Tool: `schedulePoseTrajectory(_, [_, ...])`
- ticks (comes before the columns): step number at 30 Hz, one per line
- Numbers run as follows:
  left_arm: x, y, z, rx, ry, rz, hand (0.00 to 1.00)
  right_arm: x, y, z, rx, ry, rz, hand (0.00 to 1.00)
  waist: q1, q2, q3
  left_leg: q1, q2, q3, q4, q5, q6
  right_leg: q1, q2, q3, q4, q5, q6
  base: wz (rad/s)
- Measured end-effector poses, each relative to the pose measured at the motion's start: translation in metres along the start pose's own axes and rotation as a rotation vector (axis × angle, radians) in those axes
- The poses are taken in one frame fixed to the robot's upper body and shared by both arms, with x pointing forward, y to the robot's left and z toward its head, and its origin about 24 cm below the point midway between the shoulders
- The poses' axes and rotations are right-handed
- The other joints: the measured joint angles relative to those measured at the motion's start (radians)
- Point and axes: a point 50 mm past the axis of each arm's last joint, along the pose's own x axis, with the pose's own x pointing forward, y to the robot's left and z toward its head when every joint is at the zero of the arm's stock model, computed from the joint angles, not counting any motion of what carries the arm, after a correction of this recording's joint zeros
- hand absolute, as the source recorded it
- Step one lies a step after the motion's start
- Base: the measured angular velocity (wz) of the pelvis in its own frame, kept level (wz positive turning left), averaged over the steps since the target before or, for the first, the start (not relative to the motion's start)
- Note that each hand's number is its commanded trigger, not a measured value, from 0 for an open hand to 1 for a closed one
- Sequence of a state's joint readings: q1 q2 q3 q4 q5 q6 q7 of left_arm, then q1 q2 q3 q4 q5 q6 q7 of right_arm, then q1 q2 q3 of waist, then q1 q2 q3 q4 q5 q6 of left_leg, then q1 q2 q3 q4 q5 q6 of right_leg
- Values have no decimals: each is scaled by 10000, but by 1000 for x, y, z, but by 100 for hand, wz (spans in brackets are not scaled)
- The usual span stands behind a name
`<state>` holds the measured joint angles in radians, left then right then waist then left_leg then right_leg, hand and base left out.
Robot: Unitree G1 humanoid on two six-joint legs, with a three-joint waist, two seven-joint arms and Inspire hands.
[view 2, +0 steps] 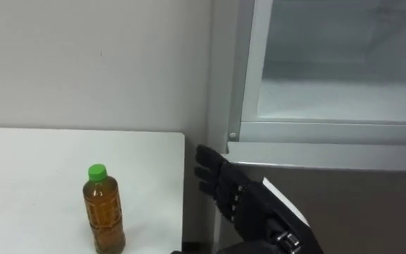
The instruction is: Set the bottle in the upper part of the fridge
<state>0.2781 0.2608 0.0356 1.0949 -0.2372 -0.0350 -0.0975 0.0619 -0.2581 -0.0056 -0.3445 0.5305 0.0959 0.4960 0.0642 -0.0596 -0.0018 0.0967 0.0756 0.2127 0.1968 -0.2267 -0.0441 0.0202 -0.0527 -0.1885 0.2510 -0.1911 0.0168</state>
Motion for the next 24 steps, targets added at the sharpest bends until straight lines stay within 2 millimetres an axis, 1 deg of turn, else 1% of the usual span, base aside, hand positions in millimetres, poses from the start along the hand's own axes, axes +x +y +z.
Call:
schedulePoseTrajectory(3, [0,-1,1,155,51,5,0,3,4,0,218,-85,225,0,35,17,9,-61,-4,-79,-2,-3,6,20,-6,-55,28,4,0,6])
schedulePoseTrajectory(5, [1,-3,4,165,-15,-53,0,6,5,1,169,-168,296,0,146,76,40,-59,2,-121,2,-3,6,23,-3,-86,39,5,-5,2])
schedulePoseTrajectory(7, [2,-5,6,214,-75,-120,0,8,4,4,128,-316,261,0,185,117,63,-65,2,-126,0,-3,5,20,-5,-102,39,5,-6,0])
schedulePoseTrajectory(10, [3,-7,9,273,-144,-188,0,11,5,5,159,-446,210,0,264,155,82,-134,1,-165,-1,-3,6,1,-5,-138,3,5,-5,3])
schedulePoseTrajectory(11, [4,-8,12,283,-205,-208,0,13,8,4,265,-494,277,0,282,164,88,-164,0,-203,-2,-3,6,-7,-3,-162,-24,7,-7,6])
schedulePoseTrajectory(13, [3,-9,10,292,-146,-239,0,19,13,-1,651,-467,528,0,293,201,97,-147,14,-223,-12,-3,5,80,27,-185,-152,43,-22,5])
schedulePoseTrajectory(15, [4,-11,14,330,-263,-290,0,26,13,-6,970,-395,704,0,320,237,123,-157,10,-282,-6,-3,5,118,19,-262,-169,52,-18,10])
schedulePoseTrajectory(18, [6,-14,22,502,-444,-371,0,31,11,-14,1370,-299,452,0,530,240,124,-222,9,-408,-4,-2,4,159,17,-416,-262,55,-20,14])
schedulePoseTrajectory(20, [7,-16,26,496,-547,-408,0,35,10,-17,1519,-261,237,0,618,206,101,-343,6,-561,14,-1,1,130,4,-608,-307,57,-20,16])
schedulePoseTrajectory(24, [7,-18,25,567,-493,-422,0,39,10,-20,1656,-153,107,0,778,222,108,-374,7,-668,15,0,0,141,-1,-770,-318,57,-20,10])
